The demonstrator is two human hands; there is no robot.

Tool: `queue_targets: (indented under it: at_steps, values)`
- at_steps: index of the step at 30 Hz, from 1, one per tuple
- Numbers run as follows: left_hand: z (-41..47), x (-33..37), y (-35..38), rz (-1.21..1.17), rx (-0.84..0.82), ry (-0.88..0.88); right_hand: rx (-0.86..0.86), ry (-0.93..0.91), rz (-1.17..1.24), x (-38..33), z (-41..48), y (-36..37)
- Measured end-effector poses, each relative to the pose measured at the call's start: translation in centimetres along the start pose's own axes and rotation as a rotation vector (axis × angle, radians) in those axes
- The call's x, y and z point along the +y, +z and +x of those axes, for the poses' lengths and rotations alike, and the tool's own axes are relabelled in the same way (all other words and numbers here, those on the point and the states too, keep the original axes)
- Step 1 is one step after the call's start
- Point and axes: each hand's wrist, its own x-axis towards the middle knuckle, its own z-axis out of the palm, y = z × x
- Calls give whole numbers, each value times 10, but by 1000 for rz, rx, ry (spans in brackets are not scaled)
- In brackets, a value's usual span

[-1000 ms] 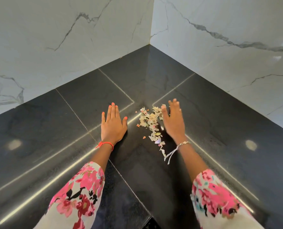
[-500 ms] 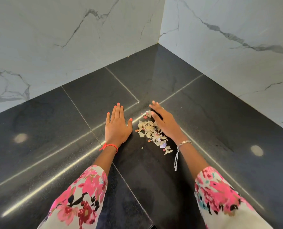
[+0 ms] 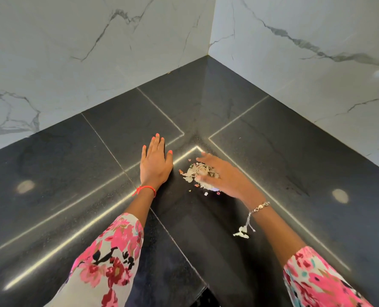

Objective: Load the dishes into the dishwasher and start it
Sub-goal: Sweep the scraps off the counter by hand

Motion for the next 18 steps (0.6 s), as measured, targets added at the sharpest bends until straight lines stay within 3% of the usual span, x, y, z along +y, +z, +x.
queue_targets:
  at_steps: [3,12,18]
  values:
    - [-2,-1,-4,-236,-1,-48,-60,-2,-190,-6,-11,21]
    - [-46,31,-24,-1165,133,-347,262,-147,-158,-14,-18,51]
    - [-68,57,-20,-1643,6,-603,532,-76,332,-41,-10,29]
